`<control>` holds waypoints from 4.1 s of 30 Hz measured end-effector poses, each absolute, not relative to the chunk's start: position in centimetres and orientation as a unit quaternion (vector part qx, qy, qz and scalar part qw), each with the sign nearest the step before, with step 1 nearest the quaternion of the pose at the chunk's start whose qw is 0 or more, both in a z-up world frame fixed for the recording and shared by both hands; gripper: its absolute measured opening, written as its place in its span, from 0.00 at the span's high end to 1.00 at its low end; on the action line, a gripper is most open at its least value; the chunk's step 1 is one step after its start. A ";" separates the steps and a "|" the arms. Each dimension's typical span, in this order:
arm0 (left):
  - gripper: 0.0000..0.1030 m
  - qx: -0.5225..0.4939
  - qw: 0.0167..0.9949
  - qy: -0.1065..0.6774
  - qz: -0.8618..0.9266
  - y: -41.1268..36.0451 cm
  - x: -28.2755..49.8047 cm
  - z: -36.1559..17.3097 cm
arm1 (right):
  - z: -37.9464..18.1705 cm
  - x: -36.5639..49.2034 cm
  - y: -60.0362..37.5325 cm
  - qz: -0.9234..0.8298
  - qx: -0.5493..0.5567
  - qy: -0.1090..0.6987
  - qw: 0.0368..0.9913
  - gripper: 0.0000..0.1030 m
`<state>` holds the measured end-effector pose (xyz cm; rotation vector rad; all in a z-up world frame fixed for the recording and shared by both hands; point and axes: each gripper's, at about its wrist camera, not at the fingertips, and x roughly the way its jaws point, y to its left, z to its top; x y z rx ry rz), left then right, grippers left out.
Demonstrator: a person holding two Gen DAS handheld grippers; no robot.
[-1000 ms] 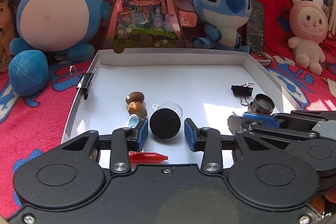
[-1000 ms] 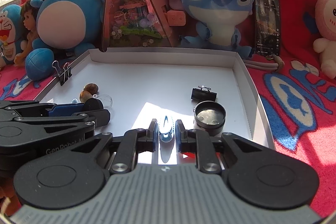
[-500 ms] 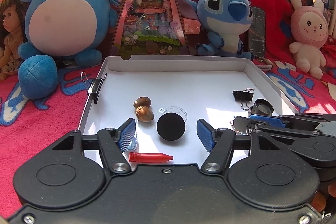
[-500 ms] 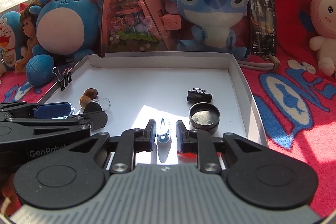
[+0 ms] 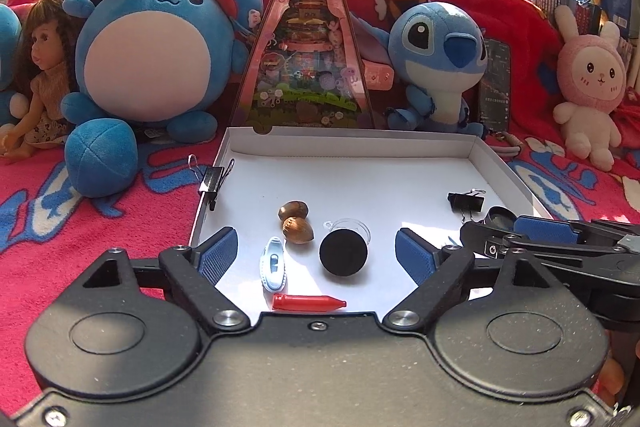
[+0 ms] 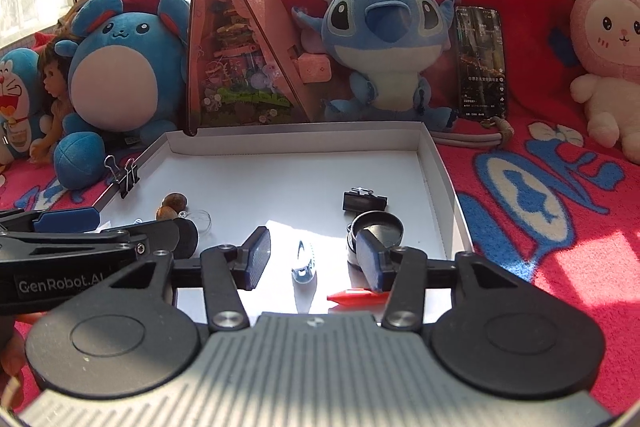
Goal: Organize rigid objects
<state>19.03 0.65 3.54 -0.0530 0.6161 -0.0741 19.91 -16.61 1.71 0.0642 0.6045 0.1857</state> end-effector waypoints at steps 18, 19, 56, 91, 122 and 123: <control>0.05 -0.027 0.951 0.307 -0.028 1.8 16.4 4.6 | 3.3 17.1 -18.0 0.076 0.032 0.266 0.960 0.02; 0.05 -0.026 0.951 0.307 -0.028 1.8 16.2 4.5 | 3.3 17.0 -18.1 0.074 0.031 0.265 0.961 0.01; 0.05 -0.011 0.942 0.336 -0.013 1.6 12.3 -0.7 | -0.9 12.6 -18.0 0.049 -0.001 0.306 0.951 0.00; 0.00 -0.007 0.943 0.332 -0.005 1.8 13.5 -1.7 | -2.3 14.3 -17.7 0.031 -0.008 0.335 0.942 0.00; 0.00 -0.006 0.943 0.332 -0.005 1.7 13.5 -1.7 | -2.4 14.3 -17.6 0.029 -0.013 0.335 0.942 0.00; 0.00 -0.007 0.943 0.332 -0.005 1.8 13.5 -1.7 | -2.4 14.3 -17.5 0.029 -0.014 0.335 0.942 0.00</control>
